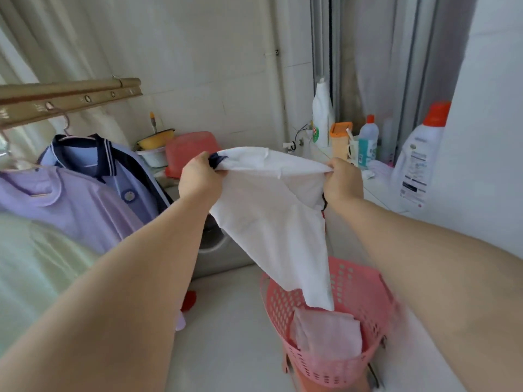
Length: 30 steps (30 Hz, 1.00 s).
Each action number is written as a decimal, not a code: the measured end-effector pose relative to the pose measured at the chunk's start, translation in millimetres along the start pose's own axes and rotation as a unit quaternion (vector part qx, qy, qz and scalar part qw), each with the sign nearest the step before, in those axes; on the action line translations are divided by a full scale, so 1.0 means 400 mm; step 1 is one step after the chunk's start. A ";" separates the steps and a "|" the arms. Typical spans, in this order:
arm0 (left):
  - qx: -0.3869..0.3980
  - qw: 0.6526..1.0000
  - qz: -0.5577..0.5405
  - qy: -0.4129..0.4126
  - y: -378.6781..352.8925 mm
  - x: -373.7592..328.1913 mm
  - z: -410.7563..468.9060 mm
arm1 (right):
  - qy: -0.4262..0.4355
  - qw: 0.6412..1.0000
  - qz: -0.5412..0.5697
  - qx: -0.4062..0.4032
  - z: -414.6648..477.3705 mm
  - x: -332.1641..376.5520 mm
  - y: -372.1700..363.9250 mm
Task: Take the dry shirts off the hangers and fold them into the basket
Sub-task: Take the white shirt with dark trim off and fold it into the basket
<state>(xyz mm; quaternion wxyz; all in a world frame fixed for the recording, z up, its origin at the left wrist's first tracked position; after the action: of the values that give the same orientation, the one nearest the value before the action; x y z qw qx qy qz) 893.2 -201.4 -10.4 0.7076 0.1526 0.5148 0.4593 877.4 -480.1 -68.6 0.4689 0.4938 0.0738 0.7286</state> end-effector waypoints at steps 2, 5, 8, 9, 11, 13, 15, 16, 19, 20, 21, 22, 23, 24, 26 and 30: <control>0.024 0.999 -0.025 -0.009 -0.055 -0.036 0.005 | -0.029 0.999 -0.004 0.012 0.016 -0.055 0.005; 0.097 0.993 -0.034 -0.054 -0.132 -0.069 -0.033 | -0.086 0.996 -0.007 0.025 -0.008 -0.143 0.010; 0.174 0.981 -0.032 -0.085 -0.181 -0.057 -0.112 | -0.119 0.991 -0.014 0.053 -0.090 -0.224 0.015; 0.204 0.974 -0.031 -0.088 -0.194 -0.045 -0.147 | -0.125 0.990 -0.019 0.062 -0.129 -0.248 0.022; 0.270 0.959 -0.022 -0.080 -0.215 -0.017 -0.215 | -0.133 0.988 -0.031 0.078 -0.198 -0.290 0.033; 0.338 0.938 -0.005 -0.079 -0.227 0.012 -0.309 | -0.146 0.984 -0.046 0.095 -0.296 -0.324 0.049; 0.414 0.907 0.027 -0.072 -0.236 0.044 -0.413 | -0.161 0.979 -0.057 0.108 -0.392 -0.353 0.061; 0.459 0.884 0.051 -0.070 -0.241 0.070 -0.481 | -0.168 0.976 -0.066 0.121 -0.455 -0.364 0.067; 0.564 0.813 0.109 -0.090 -0.257 0.155 -0.670 | -0.180 0.959 -0.113 0.185 -0.640 -0.396 0.075; 0.582 0.798 0.125 -0.094 -0.261 0.181 -0.719 | -0.182 0.951 -0.130 0.213 -0.692 -0.406 0.076; 0.594 0.786 0.139 -0.099 -0.264 0.204 -0.766 | -0.183 0.944 -0.141 0.236 -0.742 -0.416 0.079; 0.603 0.777 0.150 -0.101 -0.264 0.222 -0.813 | -0.186 0.939 -0.149 0.250 -0.789 -0.424 0.089; 0.610 0.771 0.155 -0.103 -0.266 0.232 -0.849 | -0.189 0.935 -0.156 0.258 -0.821 -0.432 0.099; 0.620 0.762 0.158 -0.100 -0.264 0.239 -0.888 | -0.194 0.931 -0.163 0.262 -0.852 -0.440 0.111; 0.643 0.739 0.172 -0.104 -0.265 0.242 -0.948 | -0.189 0.928 -0.178 0.267 -0.889 -0.447 0.132; 0.677 0.702 0.187 -0.119 -0.268 0.218 -1.019 | -0.140 0.921 -0.210 0.297 -0.882 -0.413 0.134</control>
<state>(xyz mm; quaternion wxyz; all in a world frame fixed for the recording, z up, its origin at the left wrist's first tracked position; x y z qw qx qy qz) 596.0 -292.6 -308.4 0.3689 0.7369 0.5596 0.0883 578.2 -509.1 -322.3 0.4488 0.6804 0.3225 0.4813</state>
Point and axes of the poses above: each hand's wrist, its own z-axis towards the middle knuckle, its own y-axis out of the back of the hand, x = y × z, the point moved 7 cm from there along z, towards the middle knuckle, and after that the axes turned 4 degrees about y, right-handed, at the moved point
